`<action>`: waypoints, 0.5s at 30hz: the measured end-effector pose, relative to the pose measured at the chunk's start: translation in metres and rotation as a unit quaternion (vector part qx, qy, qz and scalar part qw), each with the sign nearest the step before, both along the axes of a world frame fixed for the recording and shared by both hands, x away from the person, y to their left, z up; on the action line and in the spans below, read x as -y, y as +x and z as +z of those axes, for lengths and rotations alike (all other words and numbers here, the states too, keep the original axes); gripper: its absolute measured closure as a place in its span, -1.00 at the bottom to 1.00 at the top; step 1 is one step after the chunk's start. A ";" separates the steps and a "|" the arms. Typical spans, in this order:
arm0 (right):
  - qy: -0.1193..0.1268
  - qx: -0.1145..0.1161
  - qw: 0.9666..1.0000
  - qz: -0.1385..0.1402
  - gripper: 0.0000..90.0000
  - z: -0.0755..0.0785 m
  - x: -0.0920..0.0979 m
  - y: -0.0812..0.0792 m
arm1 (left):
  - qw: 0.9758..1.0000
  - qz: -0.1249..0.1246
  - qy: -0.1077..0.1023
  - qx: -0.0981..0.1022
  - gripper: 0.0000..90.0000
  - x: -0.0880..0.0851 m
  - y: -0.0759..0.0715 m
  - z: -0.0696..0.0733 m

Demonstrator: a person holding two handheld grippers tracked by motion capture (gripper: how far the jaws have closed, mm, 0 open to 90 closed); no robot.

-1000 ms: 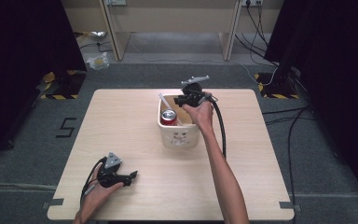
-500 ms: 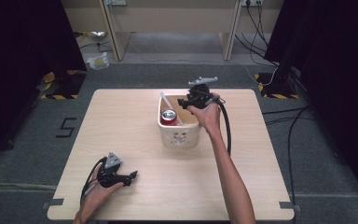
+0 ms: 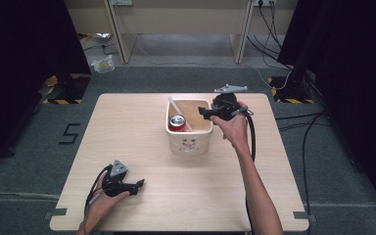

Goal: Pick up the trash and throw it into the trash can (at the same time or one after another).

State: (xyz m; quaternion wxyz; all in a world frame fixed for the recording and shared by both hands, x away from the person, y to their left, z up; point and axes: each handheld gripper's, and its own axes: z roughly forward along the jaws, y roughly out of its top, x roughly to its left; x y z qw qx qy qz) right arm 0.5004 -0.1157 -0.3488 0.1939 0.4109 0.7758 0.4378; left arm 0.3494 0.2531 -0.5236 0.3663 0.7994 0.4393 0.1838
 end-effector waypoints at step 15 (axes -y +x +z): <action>-0.005 0.004 1.000 -0.026 -0.36 -0.014 0.037 -0.020 | 1.000 -0.001 0.001 0.000 -0.68 0.000 0.000 0.000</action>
